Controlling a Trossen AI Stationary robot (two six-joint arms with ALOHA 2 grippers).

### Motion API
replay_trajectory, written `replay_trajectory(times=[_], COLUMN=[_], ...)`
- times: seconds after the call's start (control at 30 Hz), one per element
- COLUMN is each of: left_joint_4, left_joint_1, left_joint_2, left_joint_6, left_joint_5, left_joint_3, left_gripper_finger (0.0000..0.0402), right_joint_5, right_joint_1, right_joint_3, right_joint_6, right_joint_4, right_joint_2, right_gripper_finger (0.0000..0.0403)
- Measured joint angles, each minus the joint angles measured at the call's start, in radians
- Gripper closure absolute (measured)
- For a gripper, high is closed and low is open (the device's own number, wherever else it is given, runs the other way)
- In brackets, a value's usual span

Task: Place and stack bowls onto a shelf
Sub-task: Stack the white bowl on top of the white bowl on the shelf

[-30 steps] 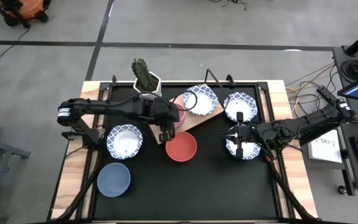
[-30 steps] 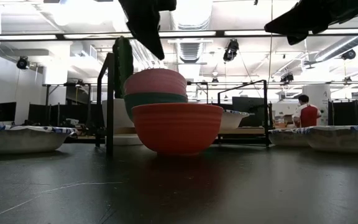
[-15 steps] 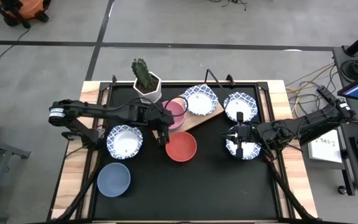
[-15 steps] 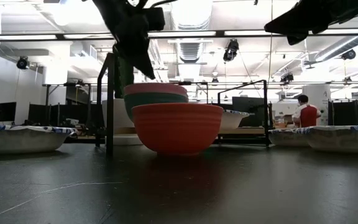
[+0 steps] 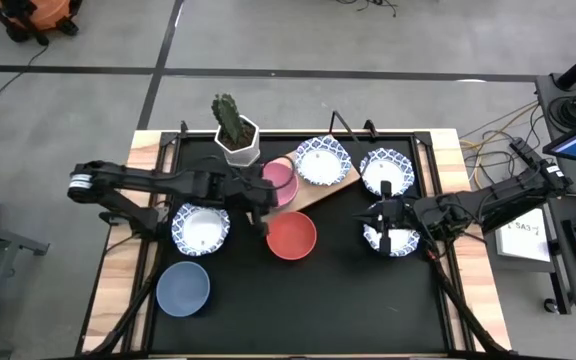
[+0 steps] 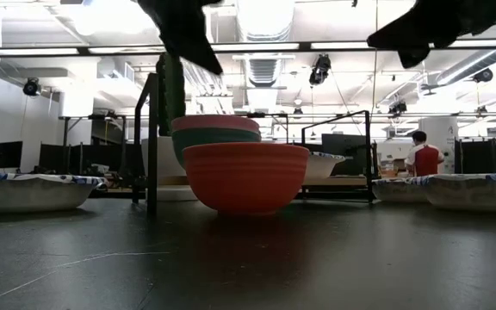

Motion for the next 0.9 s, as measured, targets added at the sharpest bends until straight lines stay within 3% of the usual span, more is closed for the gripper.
replay_trajectory(times=[0.33,0.53,0.7,0.8,0.9], left_joint_4=[0.259,0.391,0.453,0.493,0.508], left_joint_1=[-0.129,-0.164,-0.164,-0.163,-0.164], left_joint_2=[-0.298,-0.468,-0.576,-0.617,-0.648], left_joint_6=[-0.011,0.014,0.061,0.078,0.104], left_joint_5=[-0.024,-0.026,-0.085,-0.163,-0.173], left_joint_3=[-0.240,-0.403,-0.512,-0.565,-0.588], left_gripper_finger=[0.0402,0.0402,0.0402,0.0402,0.0402], right_joint_5=[0.000,0.000,0.017,0.037,0.036], right_joint_1=[0.001,0.000,0.000,-0.005,-0.016], right_joint_3=[-0.077,0.018,0.171,0.280,0.380], right_joint_6=[0.354,0.445,0.588,0.711,0.844], right_joint_4=[0.105,0.078,-0.175,-0.411,-0.657], right_joint_2=[0.124,0.223,0.261,0.283,0.309], right_gripper_finger=[0.0394,0.0394,0.0394,0.0394,0.0394])
